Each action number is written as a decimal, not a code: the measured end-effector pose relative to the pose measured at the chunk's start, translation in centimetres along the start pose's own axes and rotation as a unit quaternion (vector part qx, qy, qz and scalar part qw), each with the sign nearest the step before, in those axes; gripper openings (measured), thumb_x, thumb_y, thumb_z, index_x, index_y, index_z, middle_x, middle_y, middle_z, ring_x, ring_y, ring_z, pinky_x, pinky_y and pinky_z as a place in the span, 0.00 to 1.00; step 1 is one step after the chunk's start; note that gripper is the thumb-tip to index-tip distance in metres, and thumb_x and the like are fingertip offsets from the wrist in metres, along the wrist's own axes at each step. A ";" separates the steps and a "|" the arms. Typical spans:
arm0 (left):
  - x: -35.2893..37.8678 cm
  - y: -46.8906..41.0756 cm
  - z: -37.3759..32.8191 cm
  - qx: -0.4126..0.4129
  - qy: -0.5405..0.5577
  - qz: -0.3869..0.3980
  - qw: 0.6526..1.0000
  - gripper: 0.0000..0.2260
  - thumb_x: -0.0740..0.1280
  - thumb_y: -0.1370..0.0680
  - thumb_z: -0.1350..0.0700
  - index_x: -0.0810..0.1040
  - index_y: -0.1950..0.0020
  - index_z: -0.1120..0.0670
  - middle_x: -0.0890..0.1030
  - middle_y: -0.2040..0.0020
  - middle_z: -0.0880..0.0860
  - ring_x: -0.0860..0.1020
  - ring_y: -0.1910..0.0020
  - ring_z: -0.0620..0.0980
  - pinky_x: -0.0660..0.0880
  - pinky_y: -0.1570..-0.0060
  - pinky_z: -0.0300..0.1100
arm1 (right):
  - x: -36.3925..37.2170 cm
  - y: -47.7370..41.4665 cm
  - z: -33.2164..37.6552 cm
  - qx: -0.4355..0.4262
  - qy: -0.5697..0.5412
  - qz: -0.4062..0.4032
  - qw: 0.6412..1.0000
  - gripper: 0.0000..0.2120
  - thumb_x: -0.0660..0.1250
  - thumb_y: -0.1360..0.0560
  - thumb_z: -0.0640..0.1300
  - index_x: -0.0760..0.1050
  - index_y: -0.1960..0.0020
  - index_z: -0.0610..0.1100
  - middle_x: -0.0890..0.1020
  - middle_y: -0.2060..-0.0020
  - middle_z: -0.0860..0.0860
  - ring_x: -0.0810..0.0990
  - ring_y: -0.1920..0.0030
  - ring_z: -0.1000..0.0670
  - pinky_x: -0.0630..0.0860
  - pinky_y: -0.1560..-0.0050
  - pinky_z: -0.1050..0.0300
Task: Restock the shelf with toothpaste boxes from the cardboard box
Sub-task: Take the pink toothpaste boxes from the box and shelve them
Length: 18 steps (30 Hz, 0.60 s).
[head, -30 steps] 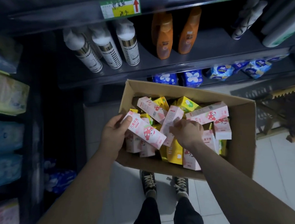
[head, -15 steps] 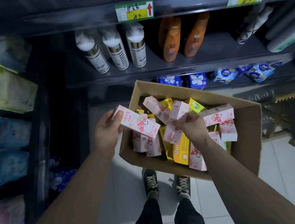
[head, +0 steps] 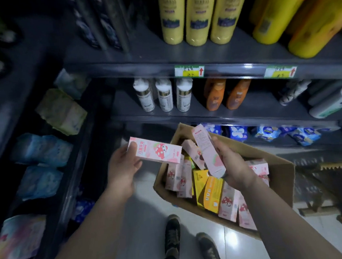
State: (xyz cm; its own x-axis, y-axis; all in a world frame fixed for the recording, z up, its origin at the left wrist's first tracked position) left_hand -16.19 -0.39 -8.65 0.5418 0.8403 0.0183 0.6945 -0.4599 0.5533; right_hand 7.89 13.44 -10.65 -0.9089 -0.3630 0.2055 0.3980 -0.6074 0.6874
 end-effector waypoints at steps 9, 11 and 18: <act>-8.4 9.2 -4.8 0.074 0.072 -0.109 0.989 0.10 0.65 0.21 0.52 0.78 0.43 0.55 0.83 0.53 0.52 0.80 0.57 0.46 0.77 0.58 0.39 | 8.9 6.5 6.5 -0.046 0.083 0.177 0.980 0.27 0.64 0.35 0.42 0.75 0.35 0.46 0.81 0.52 0.43 0.79 0.63 0.48 0.75 0.69 0.61; -10.5 11.9 -5.4 0.087 0.098 -0.135 0.982 0.09 0.64 0.20 0.53 0.77 0.42 0.55 0.83 0.53 0.52 0.80 0.56 0.46 0.76 0.59 0.37 | 11.0 8.5 7.5 -0.065 0.134 0.217 0.965 0.27 0.63 0.36 0.42 0.75 0.36 0.50 0.83 0.50 0.46 0.80 0.60 0.49 0.75 0.68 0.60; -19.5 21.5 -6.3 0.126 0.192 -0.235 0.945 0.10 0.64 0.20 0.55 0.78 0.43 0.60 0.83 0.54 0.56 0.81 0.57 0.51 0.80 0.55 0.46 | 19.5 15.1 7.5 -0.094 0.241 0.315 0.913 0.15 0.64 0.25 0.33 0.77 0.40 0.41 0.83 0.55 0.46 0.80 0.63 0.51 0.76 0.65 0.62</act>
State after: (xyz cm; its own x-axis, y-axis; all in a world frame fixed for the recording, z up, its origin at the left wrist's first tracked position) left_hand -14.78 -24.85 8.13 -0.0313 0.9886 0.1472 0.9328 -0.0240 0.3595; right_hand -4.75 2.49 8.96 -0.3499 -0.9234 0.1578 0.8785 -0.2650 0.3975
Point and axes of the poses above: each hand's wrist, its own y-axis away from the middle knuckle, its own x-axis out of the palm, z = x × y, the point moved 7 cm from there along -y, towards the middle knuckle
